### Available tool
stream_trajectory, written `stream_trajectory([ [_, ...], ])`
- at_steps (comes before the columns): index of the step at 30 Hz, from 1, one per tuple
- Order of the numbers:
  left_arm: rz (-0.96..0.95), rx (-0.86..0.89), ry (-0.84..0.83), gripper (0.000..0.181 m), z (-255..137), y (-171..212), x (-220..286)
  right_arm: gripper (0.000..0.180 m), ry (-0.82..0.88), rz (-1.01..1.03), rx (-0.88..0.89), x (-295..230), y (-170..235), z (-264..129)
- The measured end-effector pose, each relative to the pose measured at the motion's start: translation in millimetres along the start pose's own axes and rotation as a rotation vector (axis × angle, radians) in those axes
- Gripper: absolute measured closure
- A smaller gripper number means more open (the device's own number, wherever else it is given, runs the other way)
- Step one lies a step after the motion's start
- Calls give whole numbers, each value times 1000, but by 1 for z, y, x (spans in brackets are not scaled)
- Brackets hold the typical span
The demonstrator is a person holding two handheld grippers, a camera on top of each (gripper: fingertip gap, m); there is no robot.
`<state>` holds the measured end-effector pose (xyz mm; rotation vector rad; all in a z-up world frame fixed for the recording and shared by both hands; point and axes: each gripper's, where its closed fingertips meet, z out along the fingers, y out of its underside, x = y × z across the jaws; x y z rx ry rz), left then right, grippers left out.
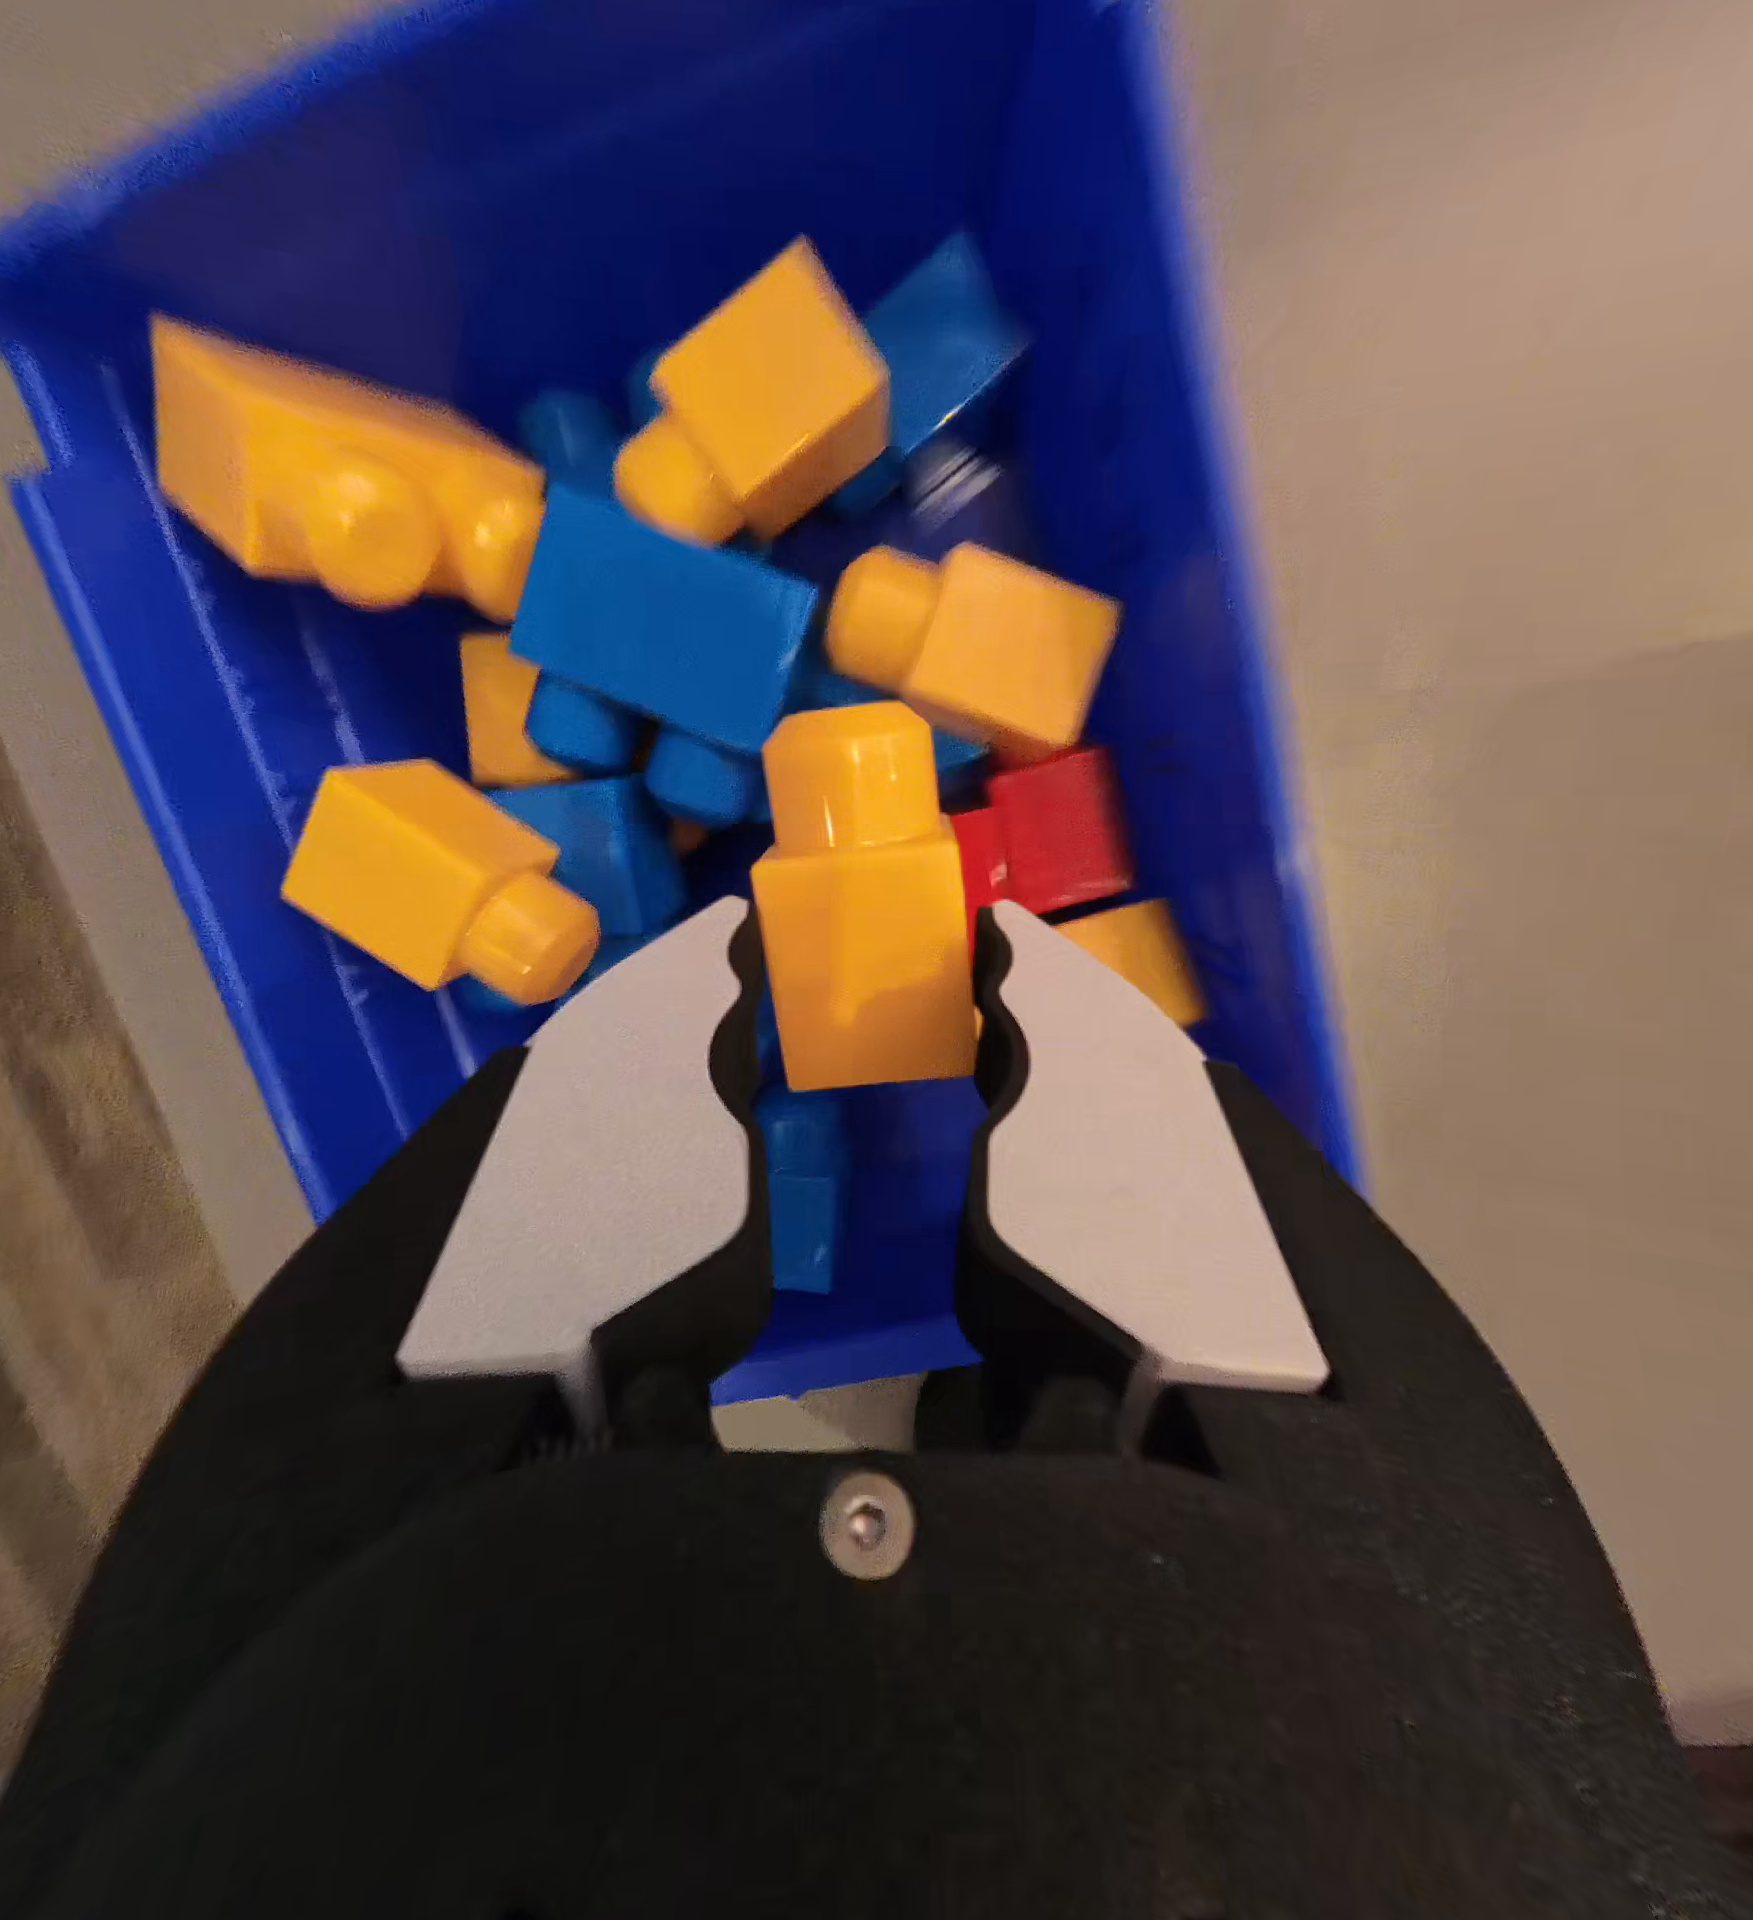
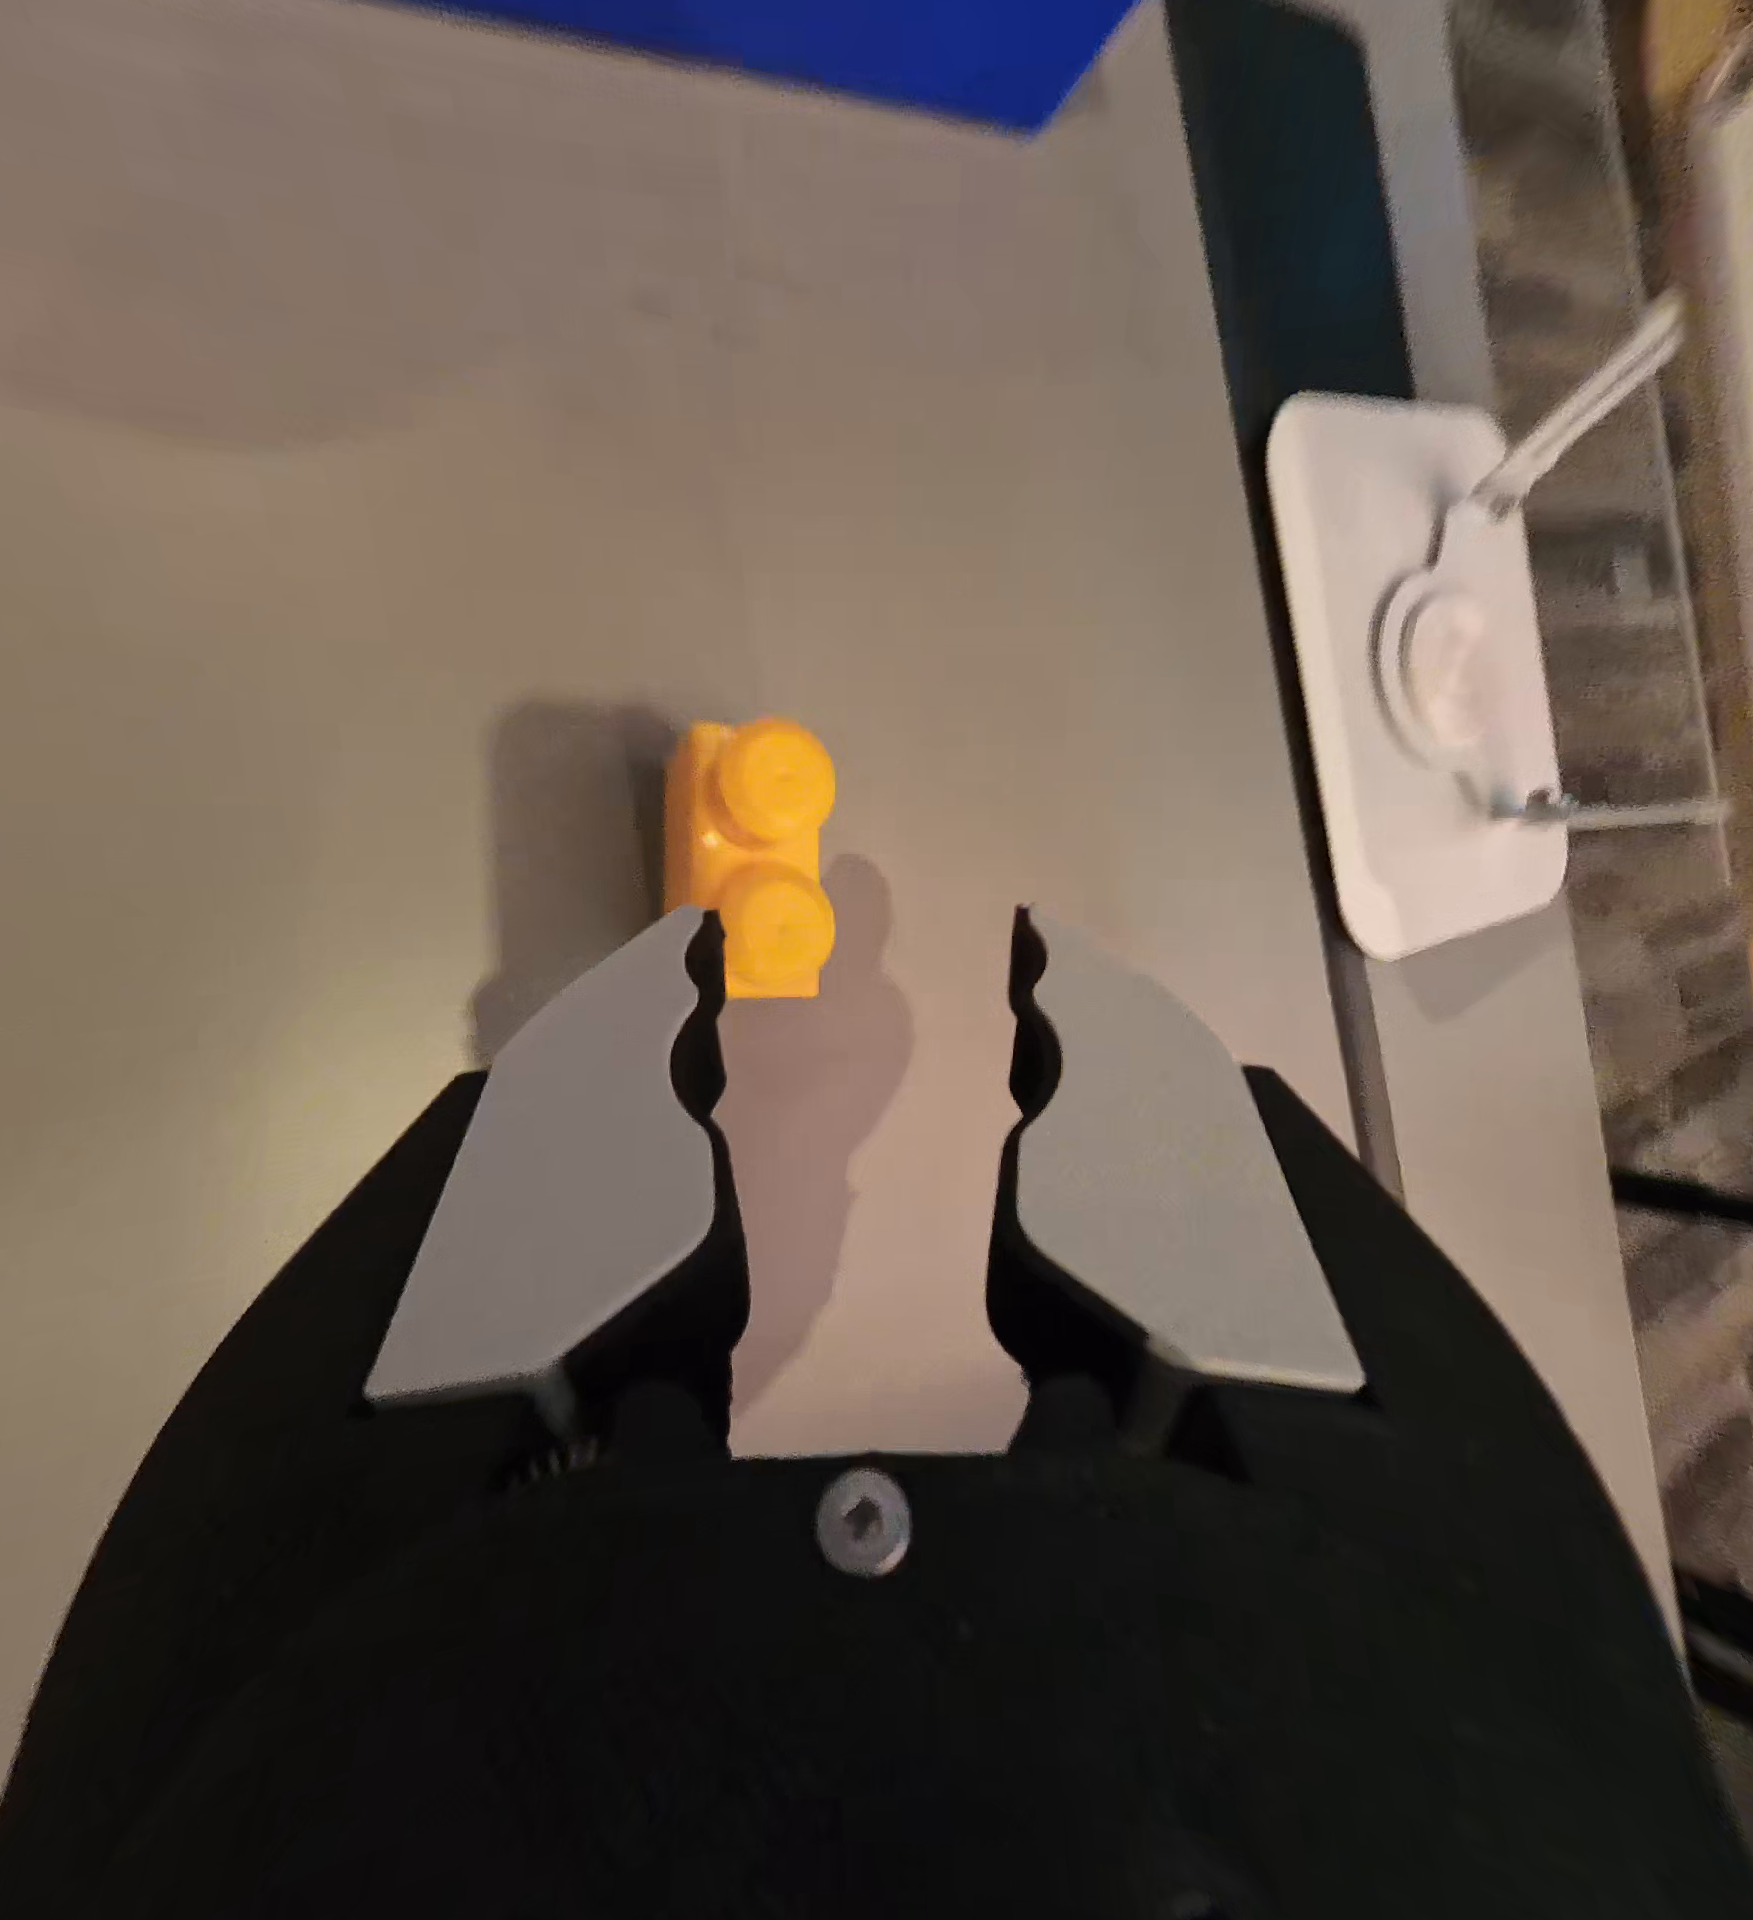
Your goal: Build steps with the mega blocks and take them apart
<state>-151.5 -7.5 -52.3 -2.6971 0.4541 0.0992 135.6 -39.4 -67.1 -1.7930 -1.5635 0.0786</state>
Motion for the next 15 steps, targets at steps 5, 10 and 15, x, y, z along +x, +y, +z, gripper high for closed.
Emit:
stream_trajectory([
  [5,309,441,496,142,-93,-41,125,126,-144,17,437,-17,-64,-48],
  [10,678,575,887,142,-146,-21,242,128,-338,105,777,-26,-97,-108],
  [15,750,559,979,142,-150,-11,279,137,-526,220,925,-22,-99,-138],
])
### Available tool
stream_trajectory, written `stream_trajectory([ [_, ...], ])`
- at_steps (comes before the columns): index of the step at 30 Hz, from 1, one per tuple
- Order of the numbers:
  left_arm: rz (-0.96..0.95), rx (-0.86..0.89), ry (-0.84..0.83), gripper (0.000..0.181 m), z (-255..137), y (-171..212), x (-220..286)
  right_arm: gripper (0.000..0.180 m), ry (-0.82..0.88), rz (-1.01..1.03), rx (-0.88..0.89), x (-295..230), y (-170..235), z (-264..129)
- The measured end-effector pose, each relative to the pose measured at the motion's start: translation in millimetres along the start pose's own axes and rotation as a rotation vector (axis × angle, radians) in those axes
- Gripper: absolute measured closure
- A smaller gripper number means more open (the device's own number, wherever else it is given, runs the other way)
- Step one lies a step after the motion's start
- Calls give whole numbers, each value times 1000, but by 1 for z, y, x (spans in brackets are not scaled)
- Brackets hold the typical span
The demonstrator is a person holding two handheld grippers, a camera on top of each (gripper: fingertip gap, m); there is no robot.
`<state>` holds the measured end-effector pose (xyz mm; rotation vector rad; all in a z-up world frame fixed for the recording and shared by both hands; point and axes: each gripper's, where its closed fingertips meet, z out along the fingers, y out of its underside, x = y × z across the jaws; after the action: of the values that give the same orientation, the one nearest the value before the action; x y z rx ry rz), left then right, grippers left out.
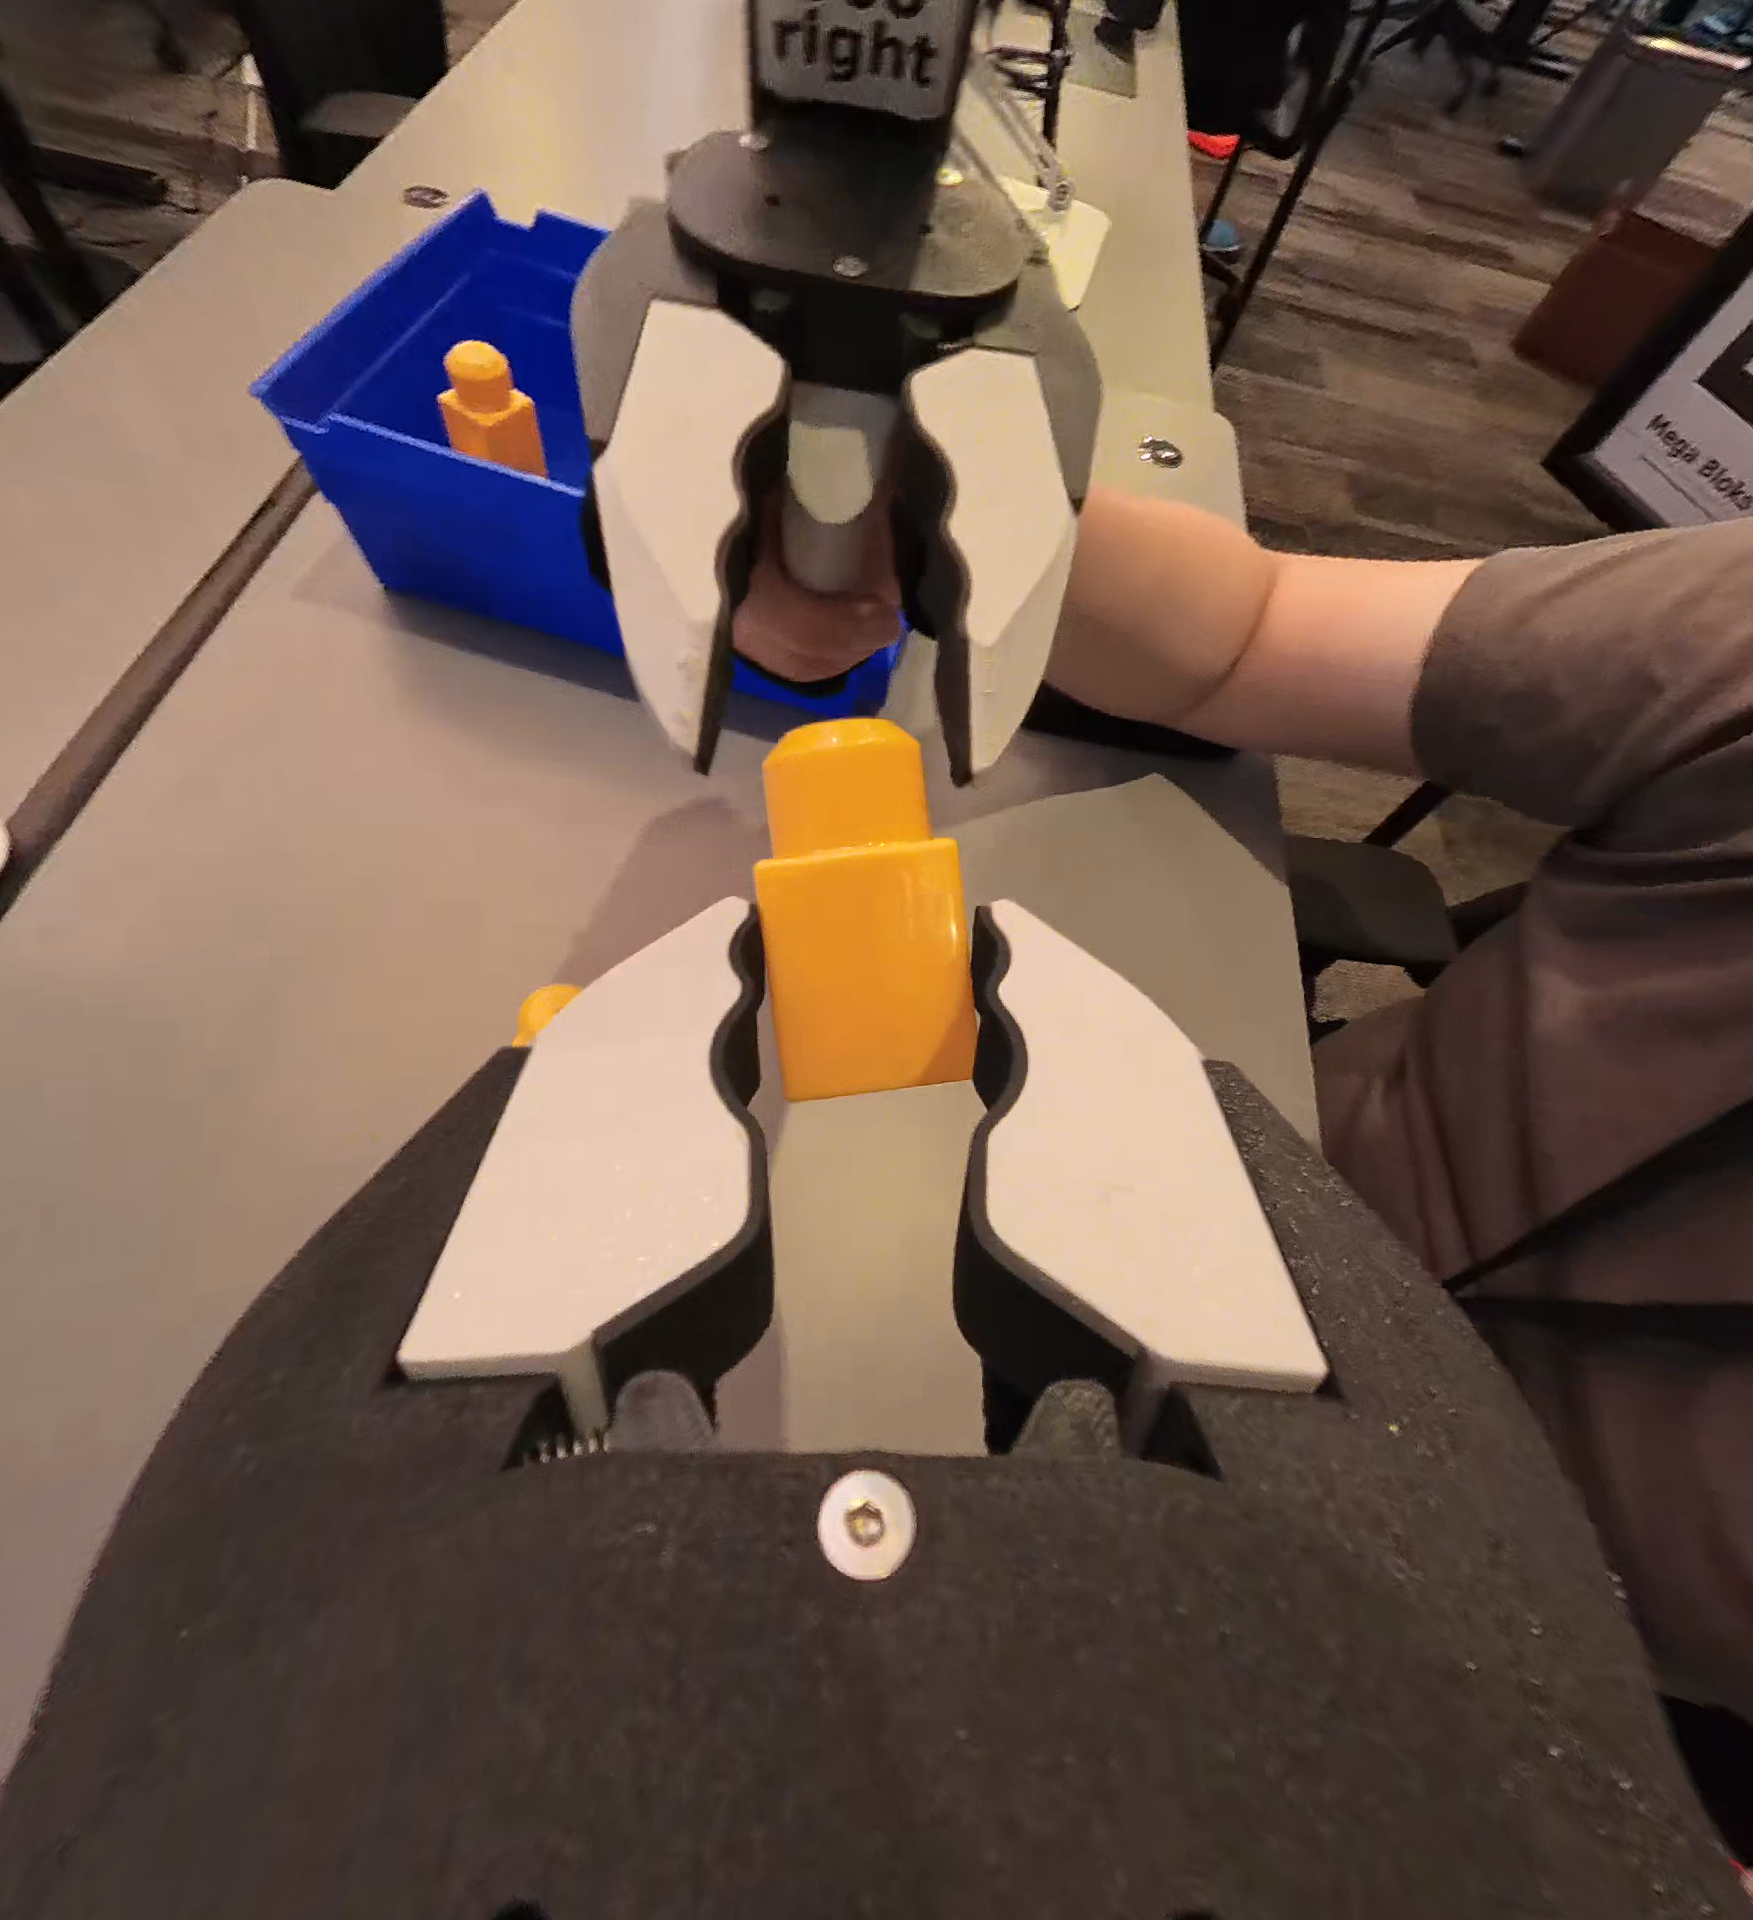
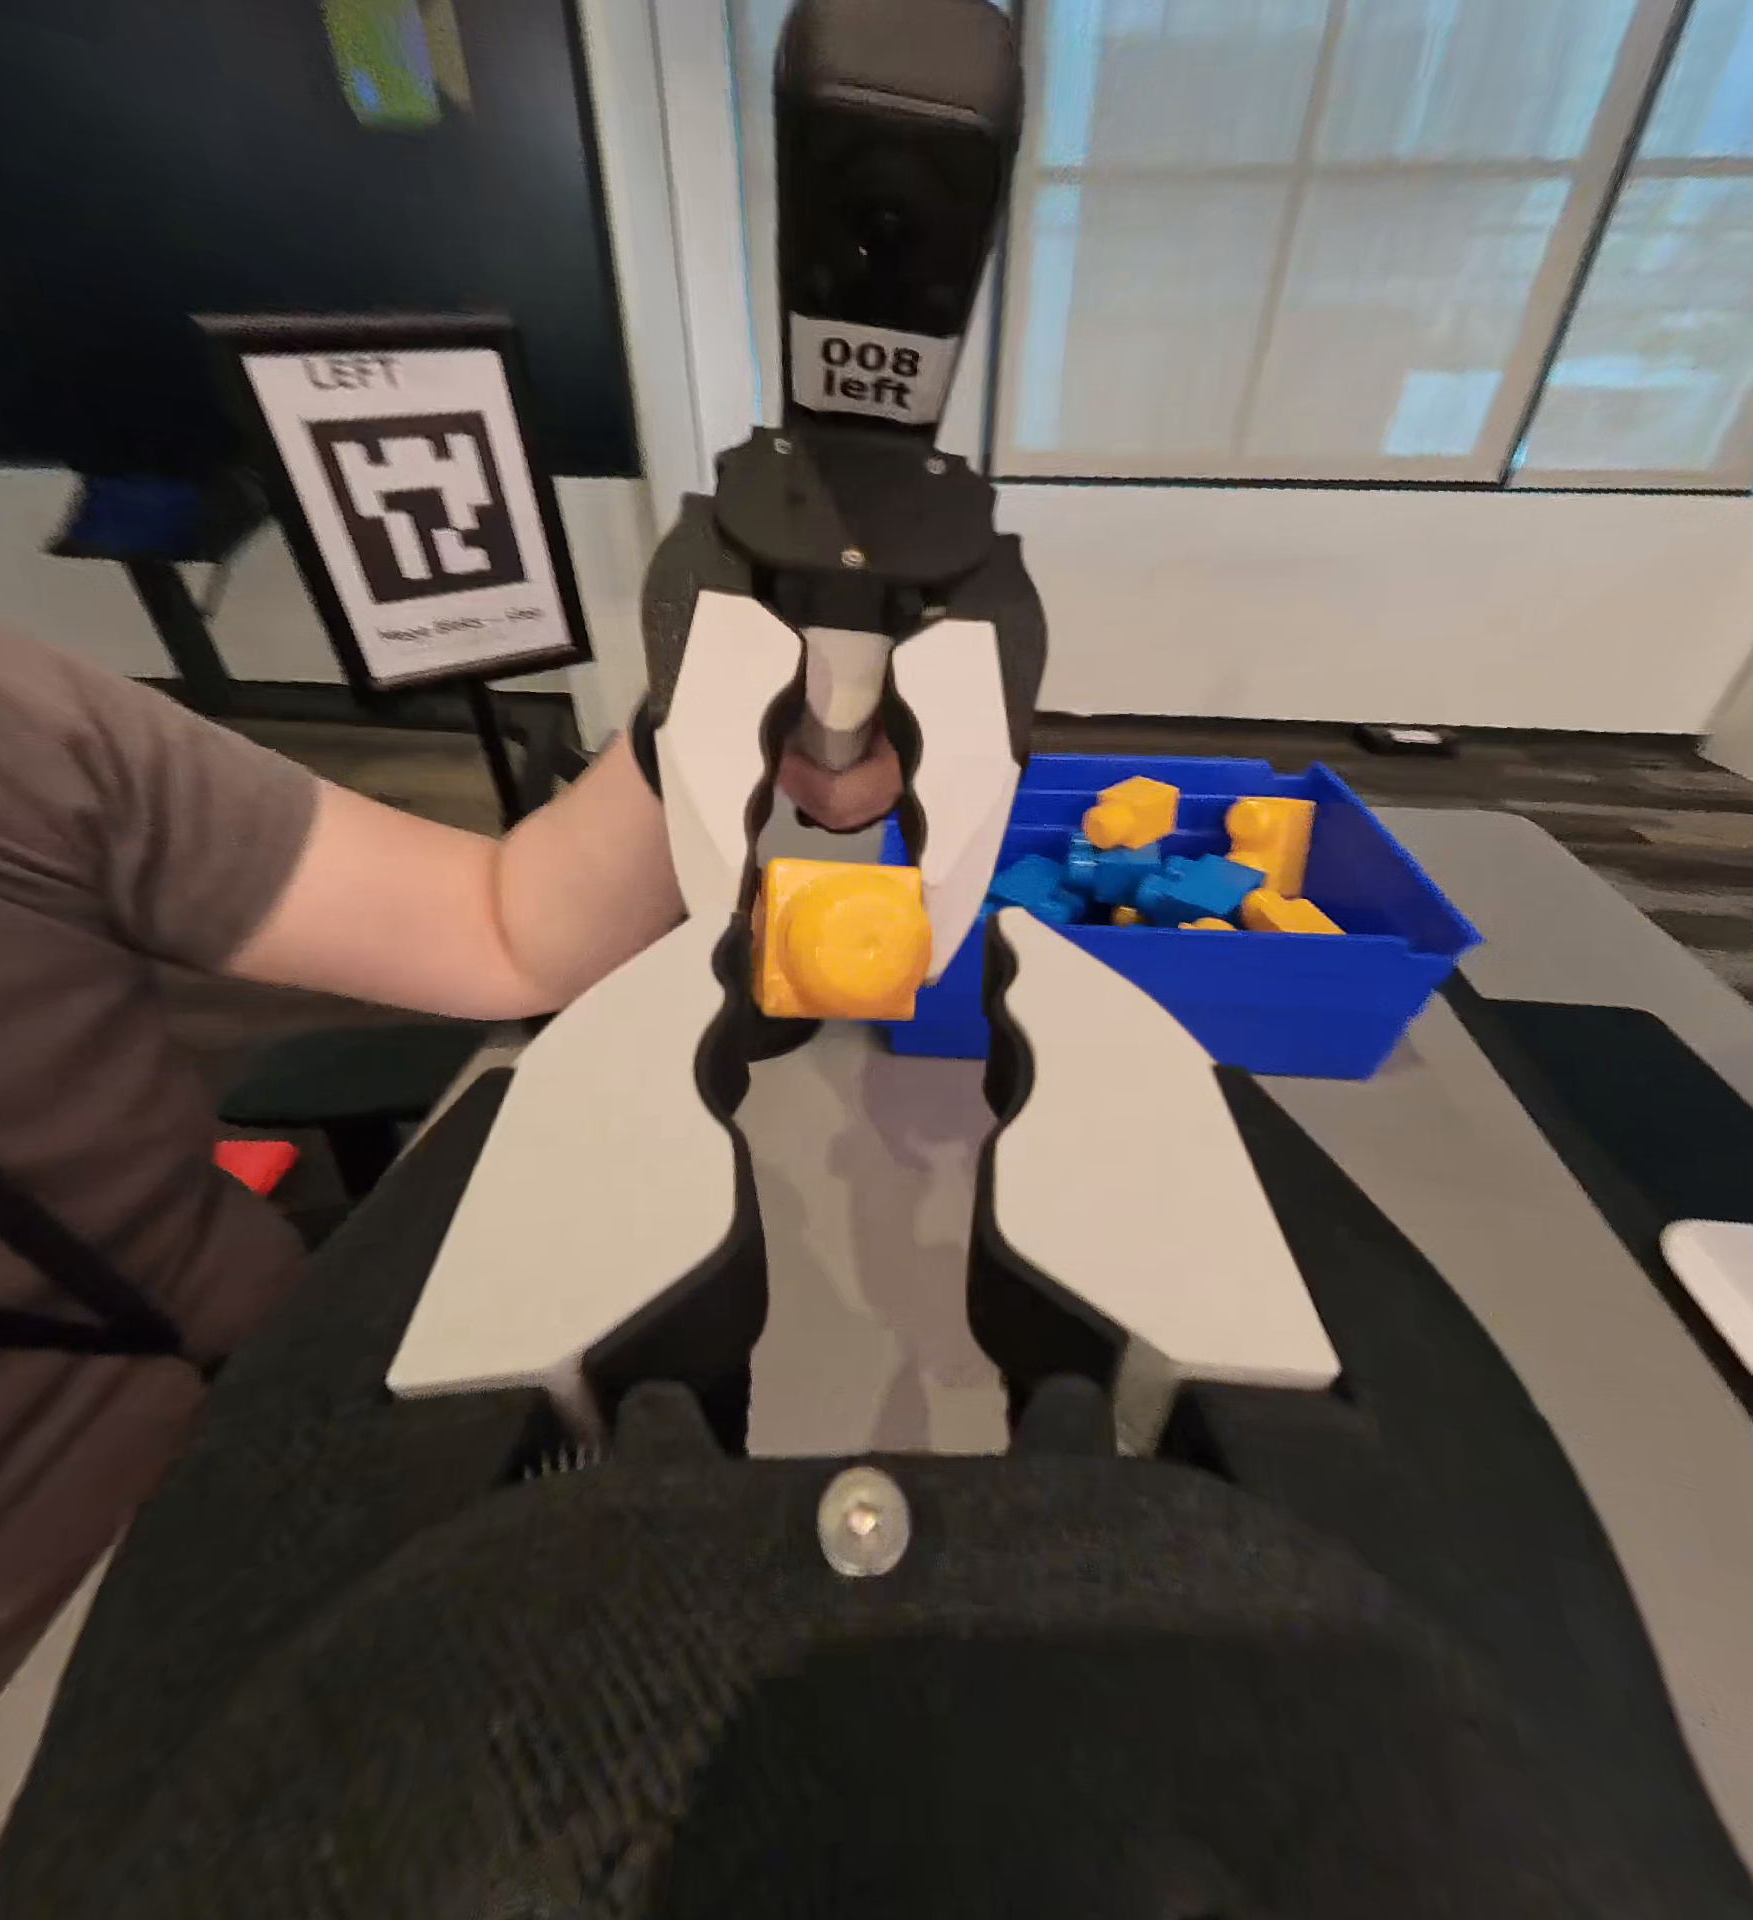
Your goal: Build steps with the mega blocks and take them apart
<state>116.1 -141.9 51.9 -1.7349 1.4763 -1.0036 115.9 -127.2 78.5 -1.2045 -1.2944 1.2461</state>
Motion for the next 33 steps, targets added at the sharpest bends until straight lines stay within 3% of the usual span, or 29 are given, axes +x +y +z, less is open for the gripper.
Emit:
stream_trajectory([
  [7,66,-25,-37,142,7,7,-7,150,-49,8,-119,-3,19,2],
  [10,141,-47,-209,113,12,21,-45,150,60,-17,-264,12,33,-9],
  [15,58,-132,-264,111,39,64,-94,150,466,18,-856,73,116,-78],
  [18,33,-215,-269,107,61,88,-108,150,533,104,-1100,88,165,-107],
  [24,66,-348,-291,108,88,124,-120,150,532,211,-1195,97,204,-112],
  [28,53,-407,-320,111,97,136,-125,149,516,210,-1195,97,207,-112],
  [33,92,-454,-368,135,100,146,-132,143,531,180,-1177,101,200,-114],
])
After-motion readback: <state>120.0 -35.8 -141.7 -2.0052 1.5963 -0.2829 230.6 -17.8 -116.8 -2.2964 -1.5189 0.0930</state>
